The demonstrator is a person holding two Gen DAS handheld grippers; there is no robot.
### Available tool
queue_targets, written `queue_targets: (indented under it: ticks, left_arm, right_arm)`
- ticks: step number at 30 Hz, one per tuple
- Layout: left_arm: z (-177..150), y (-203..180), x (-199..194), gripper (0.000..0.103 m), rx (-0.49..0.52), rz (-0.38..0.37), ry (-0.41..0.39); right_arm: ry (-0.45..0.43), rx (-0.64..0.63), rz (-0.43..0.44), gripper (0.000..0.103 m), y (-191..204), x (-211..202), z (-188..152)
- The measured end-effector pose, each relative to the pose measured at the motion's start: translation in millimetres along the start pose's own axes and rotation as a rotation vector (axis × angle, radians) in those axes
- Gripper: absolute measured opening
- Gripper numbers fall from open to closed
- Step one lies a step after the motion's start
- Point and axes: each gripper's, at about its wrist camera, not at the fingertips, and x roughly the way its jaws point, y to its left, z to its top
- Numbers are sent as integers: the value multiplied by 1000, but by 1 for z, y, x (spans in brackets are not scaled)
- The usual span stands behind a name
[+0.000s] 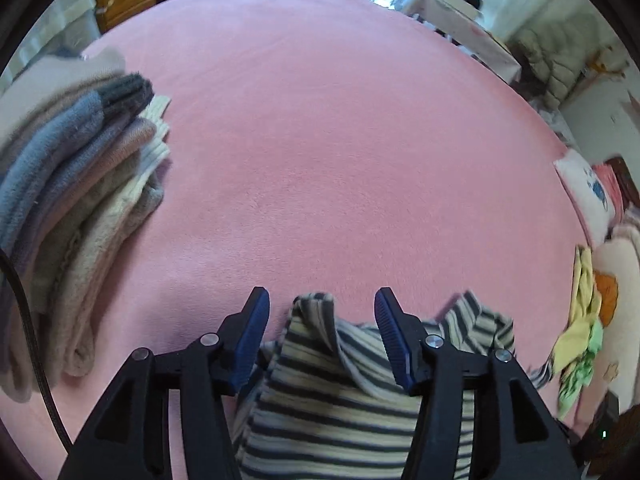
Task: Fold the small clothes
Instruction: 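Carry the hem with both tools over the body toward the collar, then lay the hem down near the collar and open both tools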
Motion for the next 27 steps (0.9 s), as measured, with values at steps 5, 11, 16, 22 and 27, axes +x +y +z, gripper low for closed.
queue_targets:
  ticks: [5,11,16,22,27]
  left_arm:
    - [-40,-32,-18,54,266,-79,15]
    - [-100,-65,-2,54,531,-135,122]
    - [-108,-84,24,54,558,-155,175]
    - [-92,-110,64,54,578,-75,175]
    - [-64,-121,77,54,508,-28,121]
  right_arm:
    - [32,-34,21,17,10,19,-1]
    - [-27,58,-8,17,-12,25,30]
    - [-114,204,12,17,-37,23,55]
    - [-162,171,28,17,-34,5,45]
    - [-204,159,47,17,-38,-20,20]
